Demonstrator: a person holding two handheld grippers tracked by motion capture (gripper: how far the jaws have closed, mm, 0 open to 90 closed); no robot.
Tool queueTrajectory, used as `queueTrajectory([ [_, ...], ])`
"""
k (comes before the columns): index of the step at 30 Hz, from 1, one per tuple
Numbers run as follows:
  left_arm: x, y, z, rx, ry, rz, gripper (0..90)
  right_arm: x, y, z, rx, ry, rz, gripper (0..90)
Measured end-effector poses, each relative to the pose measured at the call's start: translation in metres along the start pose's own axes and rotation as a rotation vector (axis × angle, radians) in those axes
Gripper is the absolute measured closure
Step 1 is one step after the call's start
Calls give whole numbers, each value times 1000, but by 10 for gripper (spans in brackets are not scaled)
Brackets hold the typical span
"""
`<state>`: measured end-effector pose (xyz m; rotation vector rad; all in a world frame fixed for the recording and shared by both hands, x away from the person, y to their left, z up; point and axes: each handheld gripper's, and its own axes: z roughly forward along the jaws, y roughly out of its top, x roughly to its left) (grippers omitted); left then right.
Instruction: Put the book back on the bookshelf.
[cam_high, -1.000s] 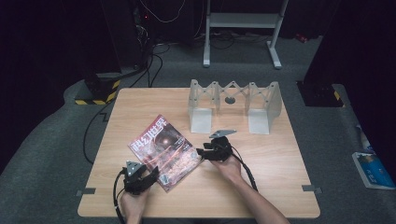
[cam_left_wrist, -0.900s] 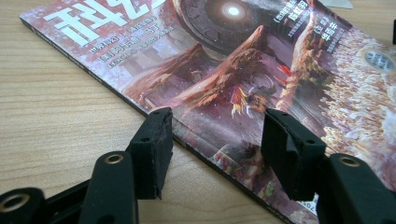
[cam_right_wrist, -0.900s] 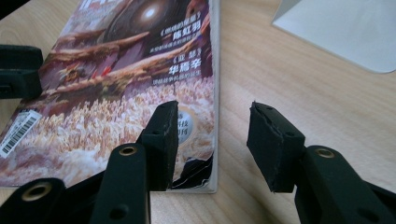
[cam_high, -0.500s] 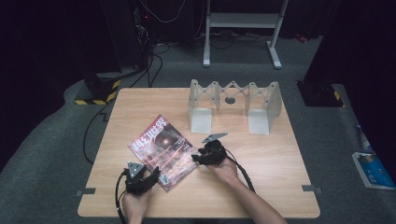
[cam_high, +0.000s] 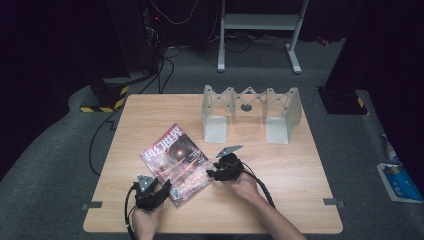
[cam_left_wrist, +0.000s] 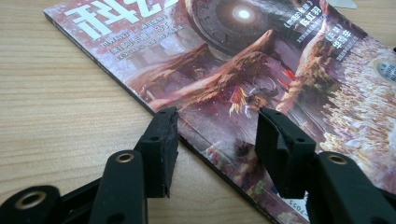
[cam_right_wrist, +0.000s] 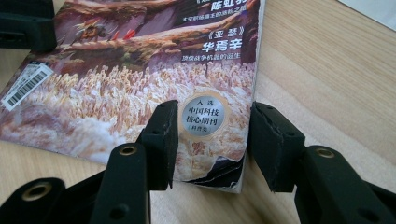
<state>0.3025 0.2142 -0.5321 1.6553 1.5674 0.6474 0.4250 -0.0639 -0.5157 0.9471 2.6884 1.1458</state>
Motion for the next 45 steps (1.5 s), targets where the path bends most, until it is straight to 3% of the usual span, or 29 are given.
queueTrajectory([
  [10, -7, -5, -8, 14, 0, 3, 513, 7, -13, -9, -9, 15, -29, 525],
  [22, -18, -14, -19, 21, -18, 36, 528, 19, -35, -27, -7, 28, -47, 520],
  [26, -21, -16, -22, 20, -24, 67, 534, 23, -40, -32, -4, 24, -50, 519],
  [34, -28, -22, -27, 14, -52, 81, 542, 32, -58, -45, -10, 32, -66, 518],
  [39, -32, -26, -28, 1, -62, 51, 541, 36, -67, -52, -20, 30, -41, 517],
  [45, -37, -29, -30, 3, -82, 44, 541, 40, -77, -59, -27, 30, -29, 518],
])
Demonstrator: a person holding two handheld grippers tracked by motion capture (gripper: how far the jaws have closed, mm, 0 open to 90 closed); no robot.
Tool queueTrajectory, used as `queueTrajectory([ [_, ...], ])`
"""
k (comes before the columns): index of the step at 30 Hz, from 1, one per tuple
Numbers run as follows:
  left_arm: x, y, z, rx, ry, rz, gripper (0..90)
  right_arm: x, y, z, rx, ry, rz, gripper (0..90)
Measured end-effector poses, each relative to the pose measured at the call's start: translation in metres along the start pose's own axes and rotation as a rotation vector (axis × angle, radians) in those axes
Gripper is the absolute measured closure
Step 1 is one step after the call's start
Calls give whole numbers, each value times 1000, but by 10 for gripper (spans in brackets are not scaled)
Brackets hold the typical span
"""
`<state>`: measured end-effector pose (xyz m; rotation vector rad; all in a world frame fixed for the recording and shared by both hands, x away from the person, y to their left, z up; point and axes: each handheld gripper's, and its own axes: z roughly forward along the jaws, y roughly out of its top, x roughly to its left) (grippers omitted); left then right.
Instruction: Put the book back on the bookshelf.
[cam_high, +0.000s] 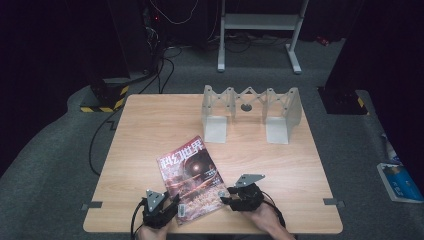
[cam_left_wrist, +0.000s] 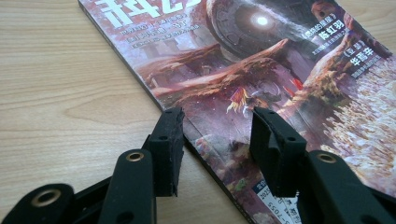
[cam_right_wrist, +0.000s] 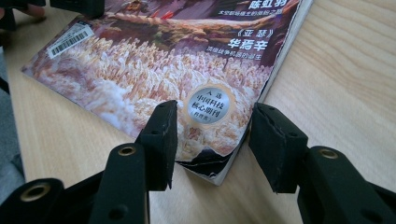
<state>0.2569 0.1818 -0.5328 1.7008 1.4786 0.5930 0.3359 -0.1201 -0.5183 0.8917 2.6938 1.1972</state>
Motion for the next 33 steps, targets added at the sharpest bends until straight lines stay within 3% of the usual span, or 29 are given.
queueTrajectory([
  [6, -5, -4, -1, -20, -14, 4, 540, 4, -10, -7, -15, 3, 3, 519],
  [33, -28, -5, 5, -8, -84, 53, 529, 3, -44, -36, -56, 19, 18, 519],
])
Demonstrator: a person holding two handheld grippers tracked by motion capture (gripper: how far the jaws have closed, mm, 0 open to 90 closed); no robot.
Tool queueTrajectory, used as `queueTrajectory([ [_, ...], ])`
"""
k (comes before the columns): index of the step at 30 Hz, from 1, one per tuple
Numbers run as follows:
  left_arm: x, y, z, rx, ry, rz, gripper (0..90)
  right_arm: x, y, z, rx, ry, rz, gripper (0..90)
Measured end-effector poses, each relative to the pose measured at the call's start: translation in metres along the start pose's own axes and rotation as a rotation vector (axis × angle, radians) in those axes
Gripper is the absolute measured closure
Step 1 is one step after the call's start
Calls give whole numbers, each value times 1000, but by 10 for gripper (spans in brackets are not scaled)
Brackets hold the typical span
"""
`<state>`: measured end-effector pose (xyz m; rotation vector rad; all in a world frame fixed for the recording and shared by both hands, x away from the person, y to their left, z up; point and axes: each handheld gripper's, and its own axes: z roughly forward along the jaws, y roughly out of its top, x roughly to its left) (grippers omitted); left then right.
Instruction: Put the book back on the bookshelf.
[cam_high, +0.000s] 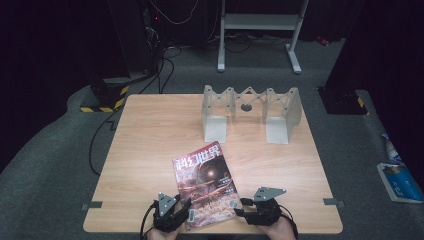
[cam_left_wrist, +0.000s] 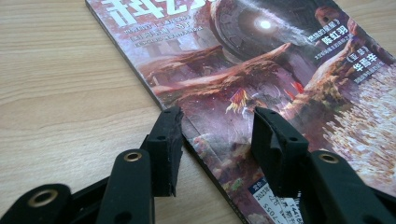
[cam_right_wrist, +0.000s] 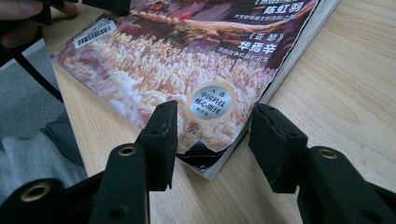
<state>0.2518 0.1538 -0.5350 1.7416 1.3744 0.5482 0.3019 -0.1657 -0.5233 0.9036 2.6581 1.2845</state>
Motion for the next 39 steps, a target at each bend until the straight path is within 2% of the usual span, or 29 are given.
queueTrajectory([
  [11, -5, 8, 10, 23, -49, 38, 522, -11, -5, -9, -6, -7, 18, 512],
  [16, -8, 12, 15, 39, -75, 66, 518, -19, -7, -11, -34, -15, 47, 505],
  [21, -12, 15, 20, 47, -91, 74, 517, -24, -6, -12, -39, -46, 59, 509],
  [39, -21, 27, 36, 75, -154, 119, 516, -43, -6, -20, -46, -99, 122, 517],
])
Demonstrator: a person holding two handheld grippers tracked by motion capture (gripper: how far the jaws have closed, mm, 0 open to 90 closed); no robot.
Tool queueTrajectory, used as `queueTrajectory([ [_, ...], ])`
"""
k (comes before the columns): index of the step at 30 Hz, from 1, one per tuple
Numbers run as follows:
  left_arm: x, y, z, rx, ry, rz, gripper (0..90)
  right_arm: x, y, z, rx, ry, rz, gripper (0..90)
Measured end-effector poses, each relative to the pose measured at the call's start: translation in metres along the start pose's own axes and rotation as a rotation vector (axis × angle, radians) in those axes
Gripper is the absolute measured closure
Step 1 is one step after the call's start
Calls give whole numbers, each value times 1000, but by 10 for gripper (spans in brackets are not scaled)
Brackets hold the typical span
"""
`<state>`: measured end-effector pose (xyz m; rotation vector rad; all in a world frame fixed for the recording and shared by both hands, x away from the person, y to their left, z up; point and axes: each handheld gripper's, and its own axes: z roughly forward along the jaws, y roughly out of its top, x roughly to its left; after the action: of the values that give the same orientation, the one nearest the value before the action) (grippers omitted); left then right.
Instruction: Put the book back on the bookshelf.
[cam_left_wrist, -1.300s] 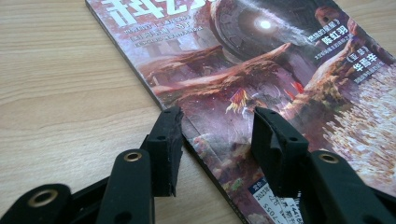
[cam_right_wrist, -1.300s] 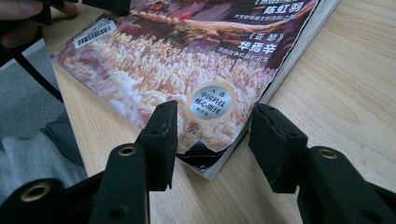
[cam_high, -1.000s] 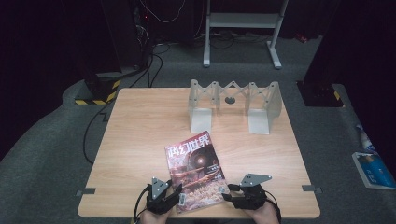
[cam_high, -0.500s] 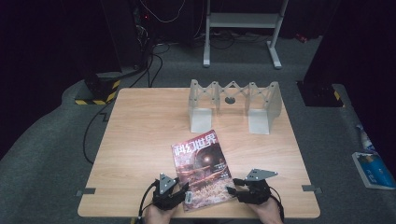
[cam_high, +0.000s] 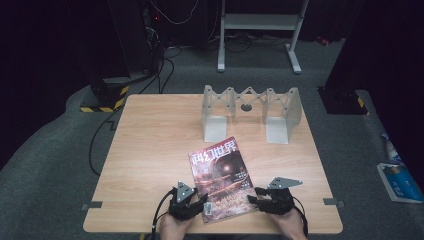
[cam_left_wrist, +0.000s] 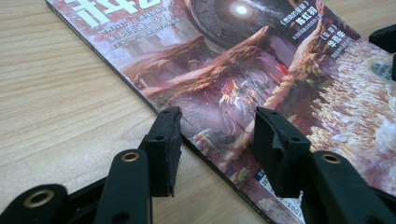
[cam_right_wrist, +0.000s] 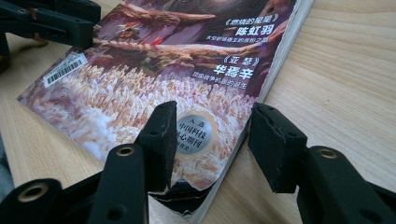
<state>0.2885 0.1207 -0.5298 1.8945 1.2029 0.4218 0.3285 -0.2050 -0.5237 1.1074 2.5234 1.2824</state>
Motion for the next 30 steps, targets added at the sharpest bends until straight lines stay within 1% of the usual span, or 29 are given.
queueTrajectory([
  [7, 0, 5, 4, 11, -17, 12, 516, -1, -3, -4, -3, -7, 10, 518],
  [8, -1, 5, 5, 12, -20, 9, 516, -1, -4, -4, -3, -8, 10, 518],
  [9, 0, 6, 6, 14, -21, 17, 515, -1, -4, -5, -1, -12, 13, 518],
  [10, -1, 7, 8, 15, -24, 12, 516, -1, -5, -6, 0, -14, 9, 517],
  [11, -1, 8, 9, 19, -25, 19, 515, -1, -5, -7, 0, -16, 12, 517],
  [15, -2, 13, 14, 26, -31, 22, 514, -2, -8, -11, -1, -21, 10, 516],
  [17, -3, 16, 17, 29, -34, 26, 514, -4, -10, -12, -7, -22, 14, 516],
  [18, -3, 17, 18, 31, -33, 34, 514, -4, -11, -13, -10, -23, 18, 517],
  [19, -4, 18, 20, 32, -36, 28, 513, -4, -11, -14, -12, -24, 22, 517],
  [20, -4, 19, 21, 35, -38, 32, 513, -5, -12, -15, -14, -26, 26, 517],
  [21, -4, 20, 22, 36, -43, 32, 513, -5, -13, -15, -15, -25, 26, 517],
  [22, -4, 21, 23, 38, -42, 43, 513, -6, -13, -16, -15, -27, 25, 517],
  [24, -5, 23, 25, 41, -45, 46, 512, -7, -14, -18, -15, -30, 25, 517],
  [25, -5, 24, 26, 43, -49, 42, 512, -8, -14, -19, -15, -29, 28, 518],
  [27, -6, 25, 28, 44, -48, 50, 512, -9, -15, -20, -12, -31, 26, 517],
  [28, -7, 25, 29, 42, -55, 45, 512, -9, -15, -20, -12, -34, 27, 517],
  [30, -8, 27, 31, 44, -61, 47, 512, -10, -16, -22, -17, -40, 22, 518],
])
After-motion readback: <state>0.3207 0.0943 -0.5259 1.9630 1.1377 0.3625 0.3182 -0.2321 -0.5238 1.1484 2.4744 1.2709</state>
